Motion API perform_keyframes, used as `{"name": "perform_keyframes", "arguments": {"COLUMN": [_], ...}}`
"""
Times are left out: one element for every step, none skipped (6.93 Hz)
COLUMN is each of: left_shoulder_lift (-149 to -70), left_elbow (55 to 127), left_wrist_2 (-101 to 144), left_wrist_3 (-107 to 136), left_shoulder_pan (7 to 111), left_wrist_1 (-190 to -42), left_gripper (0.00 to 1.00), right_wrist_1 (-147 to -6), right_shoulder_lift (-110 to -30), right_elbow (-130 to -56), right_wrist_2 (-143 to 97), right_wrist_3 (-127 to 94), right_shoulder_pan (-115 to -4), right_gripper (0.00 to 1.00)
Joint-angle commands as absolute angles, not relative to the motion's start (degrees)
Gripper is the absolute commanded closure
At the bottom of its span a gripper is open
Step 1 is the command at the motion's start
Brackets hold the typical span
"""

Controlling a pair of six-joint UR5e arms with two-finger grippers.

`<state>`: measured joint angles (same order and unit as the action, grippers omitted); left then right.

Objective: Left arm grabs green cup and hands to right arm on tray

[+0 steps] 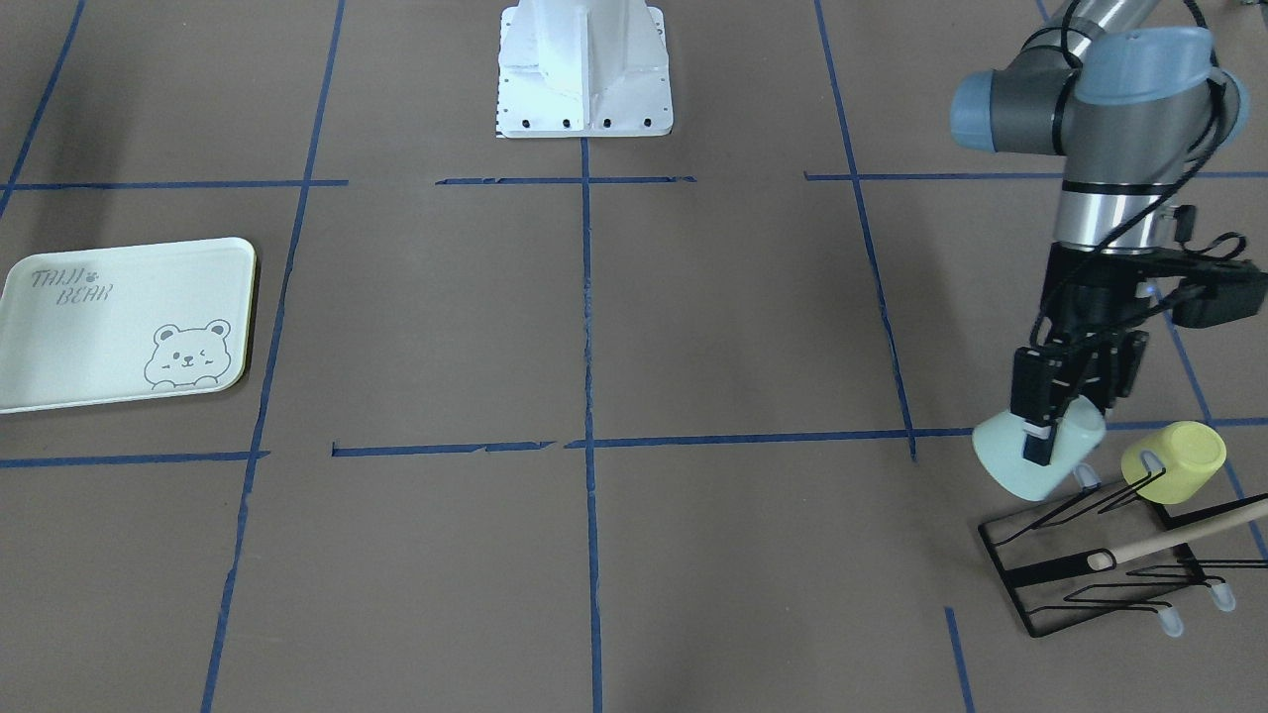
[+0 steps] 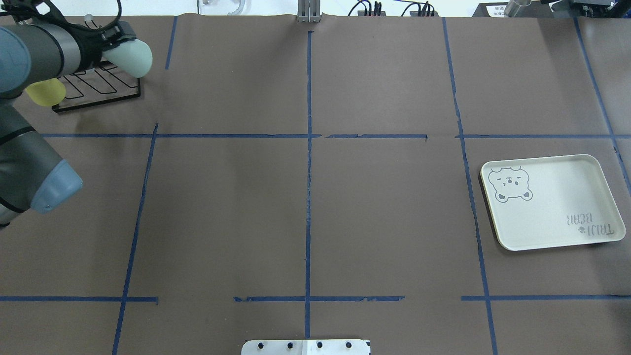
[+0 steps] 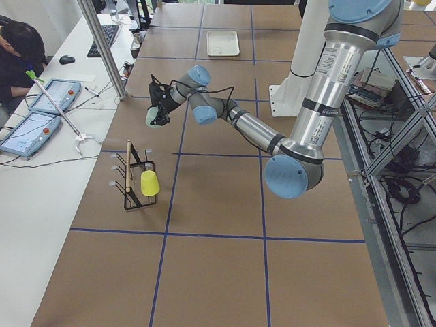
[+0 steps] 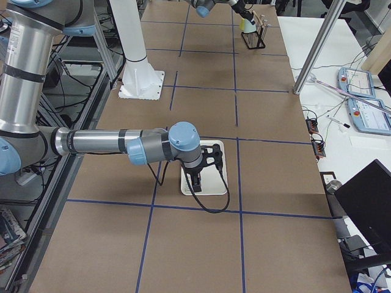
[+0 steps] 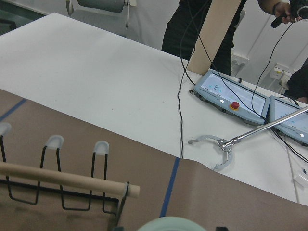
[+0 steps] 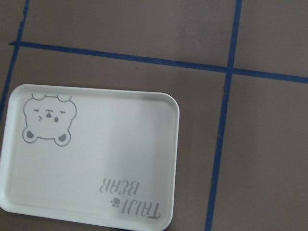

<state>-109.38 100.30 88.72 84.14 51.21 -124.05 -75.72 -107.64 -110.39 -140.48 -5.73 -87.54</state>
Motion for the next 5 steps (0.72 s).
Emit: {"name": "perform_keyframes", "arguments": {"left_shoulder_lift": [-111.26,-111.79,-113.01,-113.38,-113.38], "left_elbow": [103.08,105.36,106.42,106.35,106.00], "left_wrist_2": [94.36,97.61,98.34,98.35,98.26], "left_wrist_3": [94.70,99.18,102.71,106.14,109.74], "left_shoulder_pan": [47.47,46.07,43.97,41.42,39.92], "left_wrist_1": [-124.45,-124.71,-125.59,-130.12,-135.82], "left_gripper": [0.41,0.41,0.41,0.41,0.41], "right_wrist_1": [-58.36,-50.27,-44.70,-42.30,-41.93], "right_shoulder_lift": [-107.49,-105.84,-102.86,-99.09,-97.05], "right_elbow": [-110.39,-110.39,-109.69,-108.82,-108.81], "right_wrist_2": [-142.03,-142.12,-142.99,-145.87,-148.16], "right_wrist_3": [-25.56,-36.28,-45.52,-50.31,-50.71], "right_shoulder_pan": [-81.69,-77.04,-72.90,-71.47,-71.11], "right_gripper": [0.00,0.00,0.00,0.00,0.01]}}
